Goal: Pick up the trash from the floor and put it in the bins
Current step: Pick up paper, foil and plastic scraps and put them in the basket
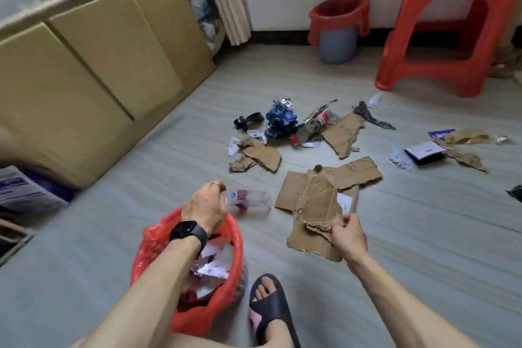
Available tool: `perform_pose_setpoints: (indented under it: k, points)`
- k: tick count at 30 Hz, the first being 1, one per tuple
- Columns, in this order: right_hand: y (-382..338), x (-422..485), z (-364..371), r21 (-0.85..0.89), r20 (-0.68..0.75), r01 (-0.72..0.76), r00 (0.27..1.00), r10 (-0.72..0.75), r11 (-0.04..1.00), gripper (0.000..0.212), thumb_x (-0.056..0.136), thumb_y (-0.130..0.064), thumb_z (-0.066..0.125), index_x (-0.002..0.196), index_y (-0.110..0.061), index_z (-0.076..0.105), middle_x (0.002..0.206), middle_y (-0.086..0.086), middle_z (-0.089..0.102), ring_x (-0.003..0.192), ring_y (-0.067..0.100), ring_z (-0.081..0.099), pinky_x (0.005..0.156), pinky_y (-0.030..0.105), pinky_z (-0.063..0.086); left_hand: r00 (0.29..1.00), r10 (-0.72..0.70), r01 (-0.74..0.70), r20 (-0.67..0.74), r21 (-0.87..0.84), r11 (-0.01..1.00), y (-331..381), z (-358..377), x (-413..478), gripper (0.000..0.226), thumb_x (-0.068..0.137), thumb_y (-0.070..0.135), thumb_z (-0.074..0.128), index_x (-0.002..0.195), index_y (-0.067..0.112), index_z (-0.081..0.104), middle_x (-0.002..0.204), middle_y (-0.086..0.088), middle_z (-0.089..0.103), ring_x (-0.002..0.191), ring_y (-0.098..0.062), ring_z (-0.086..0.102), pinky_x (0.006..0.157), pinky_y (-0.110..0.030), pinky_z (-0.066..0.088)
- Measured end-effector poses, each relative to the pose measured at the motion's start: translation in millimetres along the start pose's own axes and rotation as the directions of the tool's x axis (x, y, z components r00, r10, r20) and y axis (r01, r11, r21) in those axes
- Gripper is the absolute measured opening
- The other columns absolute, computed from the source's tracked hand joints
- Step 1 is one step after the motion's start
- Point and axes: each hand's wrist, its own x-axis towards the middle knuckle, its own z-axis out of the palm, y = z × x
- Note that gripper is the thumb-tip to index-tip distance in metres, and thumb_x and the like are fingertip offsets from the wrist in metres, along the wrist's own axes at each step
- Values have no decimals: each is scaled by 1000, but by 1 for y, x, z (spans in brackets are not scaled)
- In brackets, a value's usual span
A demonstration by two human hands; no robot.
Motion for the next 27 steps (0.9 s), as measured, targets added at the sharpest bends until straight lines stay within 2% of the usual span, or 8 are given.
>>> perform_pose_setpoints:
  k: [4,7,10,15,18,23,25,27]
  points:
    - [-21,-25,28,-48,29,73,997,-71,996,25,95,-28,51,115,-13,52,112,17,65,104,36,59,88,41,47,994,-75,65,81,115,991,-46,-10,-22,28,95,28,41,113,23,62,123,-4,59,113,-28,58,89,-38,49]
    - [-23,-34,28,-88,29,81,996,-79,993,25,95,-27,51,116,-12,52,112,16,65,103,35,58,87,40,46,994,-68,60,88,85,995,-46,-12,-21,32,93,27,43,120,26,59,125,-3,56,116,-27,56,92,-38,49]
    - [-27,-29,16,-118,-15,91,996,-93,989,20,95,-26,50,109,-13,52,109,16,65,100,36,58,86,40,47,995,-3,-2,103,46,999,-26,-14,-6,33,91,28,47,123,27,56,126,-4,52,118,-28,54,94,-39,47]
    - [-45,6,-14,-219,-101,75,990,-99,973,22,97,-24,46,114,-11,47,111,19,62,92,33,50,78,36,39,943,108,-167,314,165,972,10,-17,43,44,86,34,54,130,32,53,133,-4,49,123,-27,49,101,-43,44]
    - [-60,32,-17,-282,-104,82,988,-115,956,23,98,-23,45,117,-10,45,115,22,61,98,36,52,78,34,36,938,107,-175,331,183,967,21,-9,73,46,85,31,53,131,32,52,133,-4,50,124,-27,49,102,-40,44]
    - [-81,94,9,-331,-57,87,992,-112,940,23,99,-26,45,116,-10,46,118,21,60,99,36,52,82,36,39,878,21,-172,478,273,946,19,58,128,55,83,29,57,137,29,47,132,-5,51,119,-27,53,96,-38,48]
    - [-83,127,16,-308,-44,77,995,-95,948,25,98,-25,47,118,-10,48,120,21,60,109,37,54,84,35,39,843,-3,-191,538,305,933,19,95,150,67,80,24,59,144,29,38,131,-6,49,118,-29,53,93,-39,50]
    - [-78,161,21,-293,-28,62,997,-73,954,25,98,-24,47,118,-10,50,117,19,60,109,36,53,81,33,35,814,-40,-238,579,396,887,15,133,169,77,81,20,59,150,28,26,138,-6,44,127,-29,47,99,-42,46]
